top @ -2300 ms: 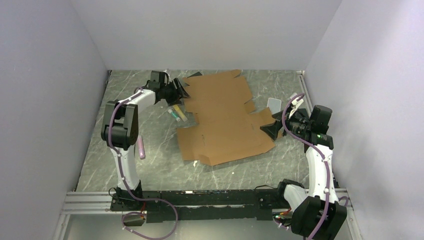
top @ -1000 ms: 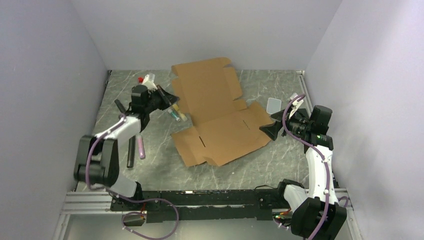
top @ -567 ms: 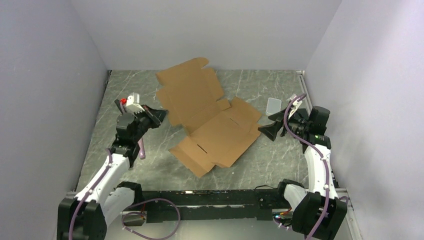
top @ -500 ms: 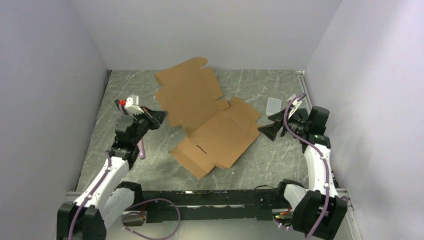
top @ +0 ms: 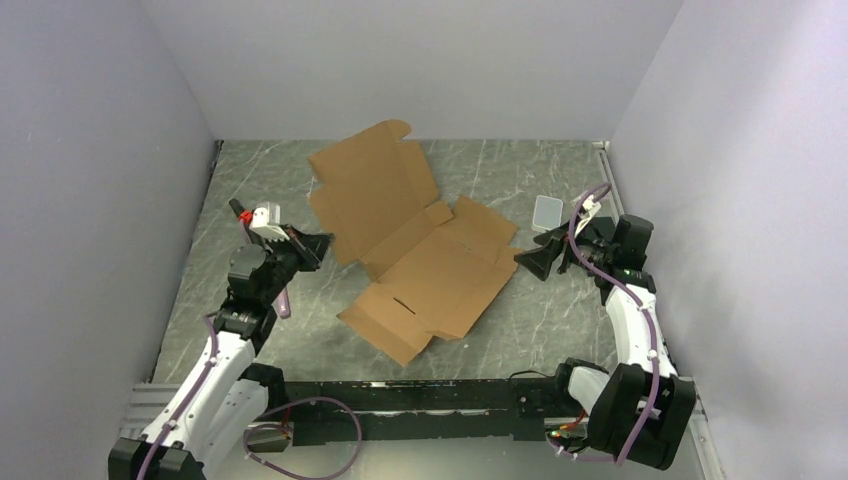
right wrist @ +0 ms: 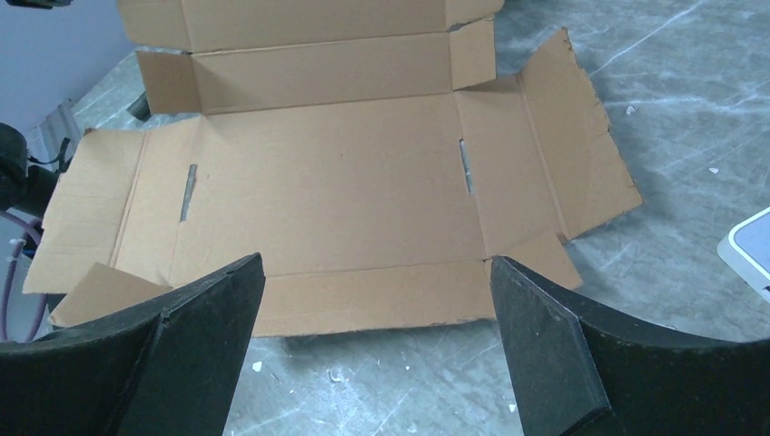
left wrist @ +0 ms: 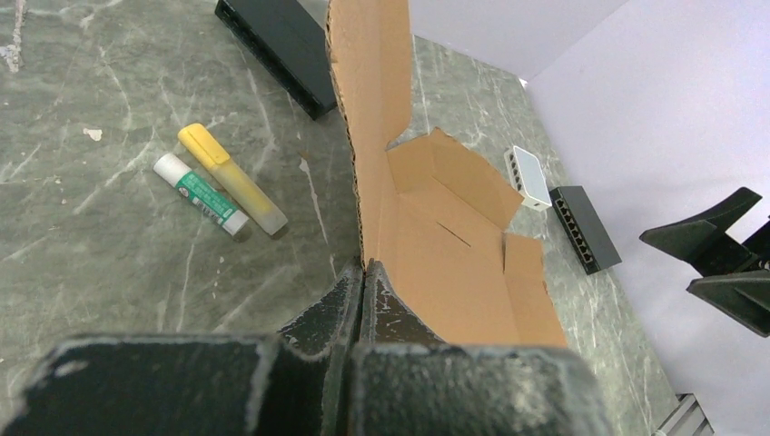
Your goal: Fold the paper box
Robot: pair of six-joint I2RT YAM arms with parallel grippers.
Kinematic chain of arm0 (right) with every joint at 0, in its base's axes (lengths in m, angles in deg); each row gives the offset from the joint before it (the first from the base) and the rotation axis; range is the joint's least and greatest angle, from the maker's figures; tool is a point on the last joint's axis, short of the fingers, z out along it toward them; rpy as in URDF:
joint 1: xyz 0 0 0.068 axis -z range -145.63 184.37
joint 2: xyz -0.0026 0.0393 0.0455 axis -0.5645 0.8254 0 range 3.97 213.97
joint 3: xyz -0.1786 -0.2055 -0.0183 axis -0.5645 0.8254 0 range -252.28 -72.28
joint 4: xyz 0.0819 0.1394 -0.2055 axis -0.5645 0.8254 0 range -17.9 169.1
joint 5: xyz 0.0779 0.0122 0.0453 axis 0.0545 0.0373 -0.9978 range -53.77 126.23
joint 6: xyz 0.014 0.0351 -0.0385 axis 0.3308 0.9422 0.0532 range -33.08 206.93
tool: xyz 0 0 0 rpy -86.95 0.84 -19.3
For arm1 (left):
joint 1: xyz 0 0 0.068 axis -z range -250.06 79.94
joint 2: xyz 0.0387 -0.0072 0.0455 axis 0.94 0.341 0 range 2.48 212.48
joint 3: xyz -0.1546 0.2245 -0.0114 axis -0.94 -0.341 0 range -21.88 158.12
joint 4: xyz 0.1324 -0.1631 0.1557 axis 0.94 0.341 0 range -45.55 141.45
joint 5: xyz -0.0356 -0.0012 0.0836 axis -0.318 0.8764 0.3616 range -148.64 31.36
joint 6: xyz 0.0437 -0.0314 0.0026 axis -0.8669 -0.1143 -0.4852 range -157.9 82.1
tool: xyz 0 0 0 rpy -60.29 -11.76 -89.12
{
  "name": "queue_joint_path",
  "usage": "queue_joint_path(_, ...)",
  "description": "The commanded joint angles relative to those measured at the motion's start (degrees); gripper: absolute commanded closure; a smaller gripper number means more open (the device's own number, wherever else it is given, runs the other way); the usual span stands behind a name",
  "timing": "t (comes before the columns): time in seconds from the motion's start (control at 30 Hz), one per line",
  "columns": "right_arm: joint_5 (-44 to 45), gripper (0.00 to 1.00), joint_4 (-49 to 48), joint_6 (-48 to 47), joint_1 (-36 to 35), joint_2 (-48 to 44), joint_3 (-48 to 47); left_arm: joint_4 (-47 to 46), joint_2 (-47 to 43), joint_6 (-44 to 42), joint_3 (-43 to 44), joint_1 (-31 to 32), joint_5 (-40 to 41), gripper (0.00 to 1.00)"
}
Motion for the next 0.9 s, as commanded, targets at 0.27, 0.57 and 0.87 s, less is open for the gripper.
queue_joint_path(0.27,5.22,0.0,-10.44,7.93,-0.13,1.59,1.38,-1.09,-2.08,-4.24,0.98,2.49,-1.39,1.0)
queue_joint_path(0.57,10.07,0.01,-17.46,15.8,-0.05,6.0,4.8,-4.52,-2.58,-6.16,0.68,3.02,-3.6,1.0)
queue_joint_path(0.87,14.52,0.01,-31.88,36.07,-1.02,13.06,13.32,-5.45,-1.45,-6.39,2.09,4.19,-2.23,1.0)
